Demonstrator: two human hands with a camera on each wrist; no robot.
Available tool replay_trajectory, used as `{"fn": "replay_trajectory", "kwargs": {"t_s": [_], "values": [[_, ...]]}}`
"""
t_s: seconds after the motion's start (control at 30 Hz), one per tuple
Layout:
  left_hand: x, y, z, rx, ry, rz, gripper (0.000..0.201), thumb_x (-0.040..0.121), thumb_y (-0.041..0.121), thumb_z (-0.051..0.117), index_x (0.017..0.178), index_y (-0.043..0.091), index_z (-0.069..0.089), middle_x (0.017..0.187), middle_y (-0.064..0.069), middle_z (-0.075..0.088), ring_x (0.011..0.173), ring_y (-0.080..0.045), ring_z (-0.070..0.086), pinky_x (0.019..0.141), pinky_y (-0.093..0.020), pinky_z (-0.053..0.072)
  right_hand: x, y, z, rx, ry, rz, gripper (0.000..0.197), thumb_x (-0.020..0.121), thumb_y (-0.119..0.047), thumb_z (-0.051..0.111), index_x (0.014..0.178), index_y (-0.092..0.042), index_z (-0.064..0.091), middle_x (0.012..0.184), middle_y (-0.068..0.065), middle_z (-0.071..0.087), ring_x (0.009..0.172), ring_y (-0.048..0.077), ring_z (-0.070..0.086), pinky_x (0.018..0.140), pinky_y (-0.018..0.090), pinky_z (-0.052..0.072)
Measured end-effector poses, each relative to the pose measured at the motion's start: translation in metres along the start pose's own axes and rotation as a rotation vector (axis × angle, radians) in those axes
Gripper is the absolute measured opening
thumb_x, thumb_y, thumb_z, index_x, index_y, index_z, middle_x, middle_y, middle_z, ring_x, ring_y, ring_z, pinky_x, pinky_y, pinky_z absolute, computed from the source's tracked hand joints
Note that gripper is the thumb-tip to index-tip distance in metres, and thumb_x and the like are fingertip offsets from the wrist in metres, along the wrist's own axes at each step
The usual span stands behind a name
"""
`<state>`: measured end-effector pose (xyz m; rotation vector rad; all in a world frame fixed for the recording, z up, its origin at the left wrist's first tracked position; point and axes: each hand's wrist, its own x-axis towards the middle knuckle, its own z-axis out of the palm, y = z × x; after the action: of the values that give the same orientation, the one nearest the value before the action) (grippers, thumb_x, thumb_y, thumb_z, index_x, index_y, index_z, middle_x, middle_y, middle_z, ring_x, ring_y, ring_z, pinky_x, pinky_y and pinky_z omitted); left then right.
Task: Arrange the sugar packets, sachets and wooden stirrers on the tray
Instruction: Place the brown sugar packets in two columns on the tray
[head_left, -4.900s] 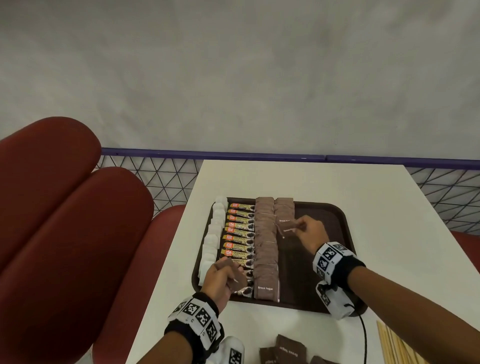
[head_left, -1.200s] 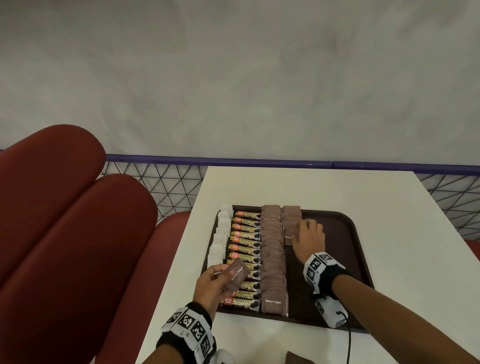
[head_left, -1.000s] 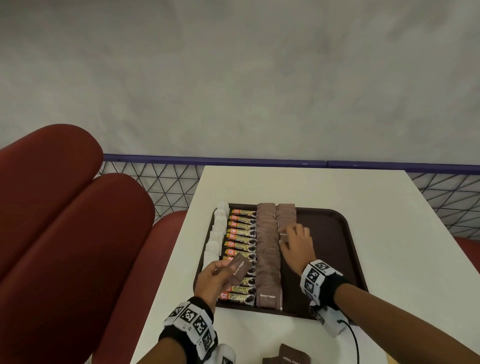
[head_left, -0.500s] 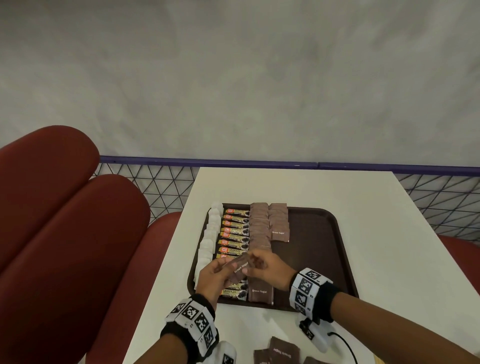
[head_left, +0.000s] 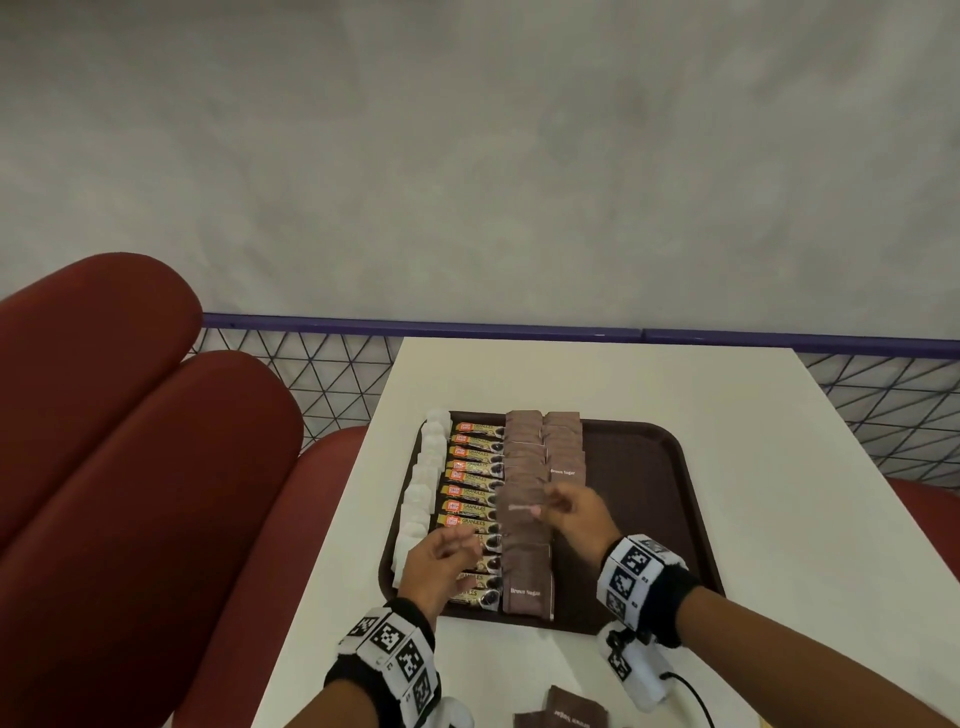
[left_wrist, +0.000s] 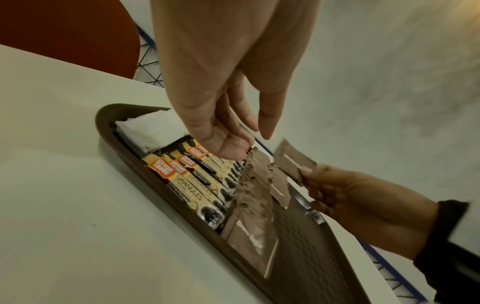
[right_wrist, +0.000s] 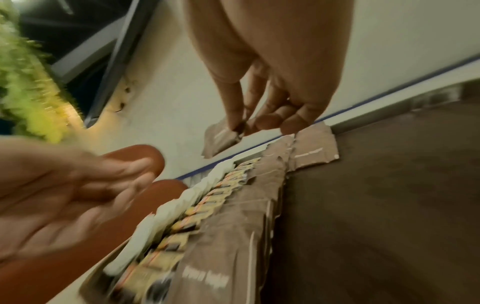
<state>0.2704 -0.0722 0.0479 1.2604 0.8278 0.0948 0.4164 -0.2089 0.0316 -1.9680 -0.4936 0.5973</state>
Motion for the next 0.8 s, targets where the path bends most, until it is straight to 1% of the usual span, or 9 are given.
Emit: {"fn": "replay_trajectory", "kwargs": {"t_s": [0.07,0.1,0.17,0.27,0.37,0.47,0.6,0.7,0.8], "values": [[0.001,-0.003,-0.006,-0.003,0.001,-0.014,0.022,0.085,0.002,0.064,0.105,0.01,0.063,0.099,-0.006,0.065,0.091,-0.016,0.06,0.067,-0.026,0.05,0.013,0.006,-0.011,-0.039,0.176,0.126,0.022,0.082,-0.013,0.067,0.103,-0.005,0.063,0.098,0.01,0.064,0.096,0.025,0.06,0.088,0.035,0.048],[0.002,-0.004,-0.009,0.0,0.0,-0.023,0.022,0.084,0.003,0.064,0.105,0.011,0.063,0.1,-0.006,0.065,0.092,-0.017,0.06,0.067,-0.026,0.05,0.019,0.009,-0.016,-0.058,0.245,0.181,0.022,0.082,-0.012,0.067,0.102,-0.004,0.062,0.095,0.009,0.063,0.096,0.026,0.059,0.086,0.033,0.046],[0.002,-0.006,-0.014,-0.004,-0.004,-0.042,0.02,0.084,0.002,0.065,0.102,0.011,0.064,0.099,-0.007,0.066,0.09,-0.018,0.061,0.066,-0.026,0.05,0.029,0.013,-0.024,-0.073,0.318,0.267,0.021,0.08,-0.008,0.067,0.1,-0.004,0.063,0.093,0.01,0.063,0.098,0.029,0.06,0.08,0.029,0.044],[0.003,-0.006,-0.02,0.004,-0.02,-0.059,0.021,0.083,0.001,0.066,0.102,0.01,0.065,0.095,-0.008,0.067,0.085,-0.018,0.062,0.065,-0.026,0.05,0.042,0.02,-0.028,-0.131,0.311,0.328,0.02,0.08,-0.007,0.065,0.1,-0.007,0.063,0.101,0.015,0.067,0.099,0.03,0.061,0.083,0.032,0.046],[0.003,-0.007,-0.024,0.026,-0.032,-0.066,0.022,0.082,0.003,0.067,0.103,0.01,0.065,0.096,-0.008,0.066,0.084,-0.017,0.063,0.065,-0.025,0.05,0.05,0.024,-0.025,-0.283,0.297,0.372,0.015,0.086,-0.016,0.058,0.099,-0.012,0.063,0.105,0.016,0.066,0.101,0.034,0.06,0.087,0.036,0.047],[0.005,-0.007,-0.027,0.035,-0.037,-0.074,0.023,0.083,0.006,0.067,0.105,0.009,0.064,0.098,-0.008,0.066,0.084,-0.017,0.063,0.064,-0.023,0.05,0.055,0.026,-0.023,-0.444,0.282,0.393,0.018,0.088,-0.023,0.053,0.103,-0.018,0.061,0.112,0.019,0.06,0.106,0.036,0.055,0.091,0.035,0.044],[0.007,-0.01,-0.03,0.05,-0.038,-0.09,0.021,0.083,0.01,0.068,0.104,0.01,0.064,0.1,-0.009,0.066,0.087,-0.018,0.063,0.066,-0.025,0.05,0.058,0.022,-0.023,-0.645,0.256,0.346,0.024,0.092,-0.023,0.051,0.112,-0.012,0.057,0.115,0.018,0.058,0.113,0.034,0.048,0.096,0.035,0.039],[0.007,-0.014,-0.032,0.072,-0.047,-0.114,0.023,0.083,0.006,0.067,0.106,0.008,0.064,0.092,-0.006,0.066,0.081,-0.016,0.062,0.063,-0.023,0.05,0.063,0.023,-0.021,-0.722,0.266,0.314,0.022,0.092,-0.021,0.049,0.11,-0.01,0.057,0.114,0.015,0.061,0.113,0.031,0.047,0.093,0.034,0.038],[0.008,-0.017,-0.034,0.111,-0.076,-0.131,0.023,0.084,0.003,0.064,0.107,0.009,0.064,0.09,-0.004,0.068,0.082,-0.015,0.063,0.064,-0.022,0.051,0.067,0.024,-0.019,-0.734,0.277,0.312,0.021,0.092,-0.019,0.049,0.109,-0.009,0.056,0.113,0.016,0.06,0.112,0.032,0.047,0.092,0.036,0.038]]}}
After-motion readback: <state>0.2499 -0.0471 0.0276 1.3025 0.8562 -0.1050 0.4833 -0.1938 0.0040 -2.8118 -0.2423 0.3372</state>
